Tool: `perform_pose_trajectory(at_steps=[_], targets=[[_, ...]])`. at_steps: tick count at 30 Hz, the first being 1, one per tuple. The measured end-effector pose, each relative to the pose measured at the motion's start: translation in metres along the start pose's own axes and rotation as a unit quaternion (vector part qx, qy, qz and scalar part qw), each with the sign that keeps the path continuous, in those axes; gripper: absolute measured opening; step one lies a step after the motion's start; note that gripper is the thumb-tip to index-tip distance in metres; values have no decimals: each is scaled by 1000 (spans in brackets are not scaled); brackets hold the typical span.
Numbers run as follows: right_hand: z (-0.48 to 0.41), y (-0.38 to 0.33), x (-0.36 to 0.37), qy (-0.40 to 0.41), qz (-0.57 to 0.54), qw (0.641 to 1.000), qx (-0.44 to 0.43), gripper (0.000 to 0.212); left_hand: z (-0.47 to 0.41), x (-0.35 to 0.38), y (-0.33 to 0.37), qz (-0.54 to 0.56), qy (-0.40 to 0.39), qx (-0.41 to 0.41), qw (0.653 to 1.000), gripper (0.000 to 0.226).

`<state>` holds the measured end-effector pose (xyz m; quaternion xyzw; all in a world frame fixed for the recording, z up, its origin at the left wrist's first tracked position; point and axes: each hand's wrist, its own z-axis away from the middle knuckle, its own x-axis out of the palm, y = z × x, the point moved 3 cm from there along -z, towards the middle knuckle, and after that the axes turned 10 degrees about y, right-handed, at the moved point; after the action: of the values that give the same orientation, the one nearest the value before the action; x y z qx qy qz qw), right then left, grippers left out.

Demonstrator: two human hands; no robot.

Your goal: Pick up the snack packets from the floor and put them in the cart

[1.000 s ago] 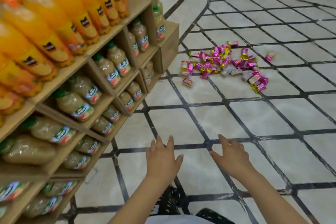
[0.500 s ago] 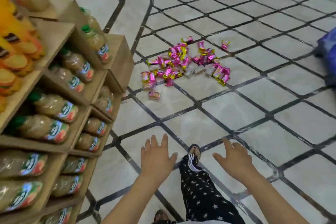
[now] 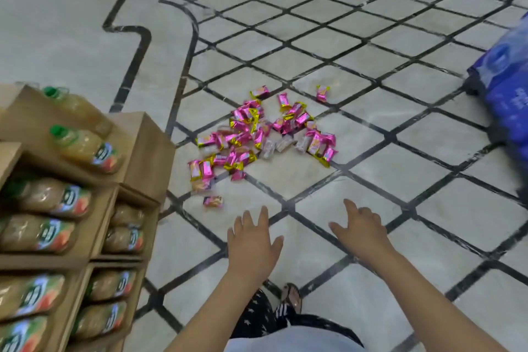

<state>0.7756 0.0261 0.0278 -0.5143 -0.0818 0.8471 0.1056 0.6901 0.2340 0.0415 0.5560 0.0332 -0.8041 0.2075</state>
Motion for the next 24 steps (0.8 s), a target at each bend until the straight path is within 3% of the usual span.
perform_pose_trajectory(at_steps=[11,18,24], targets=[[-179,1,-48,13,-48,992,117,75,-224,-30,54,-25,-33,85,996,78],[-301,-22,-95,3,-99,975,199,77,-375,-80,101,-107,-57,167,978,76],[-365,-3,-89,-8,-88,966,244,75,-462,-56,127,-120,-99,177,972,80]])
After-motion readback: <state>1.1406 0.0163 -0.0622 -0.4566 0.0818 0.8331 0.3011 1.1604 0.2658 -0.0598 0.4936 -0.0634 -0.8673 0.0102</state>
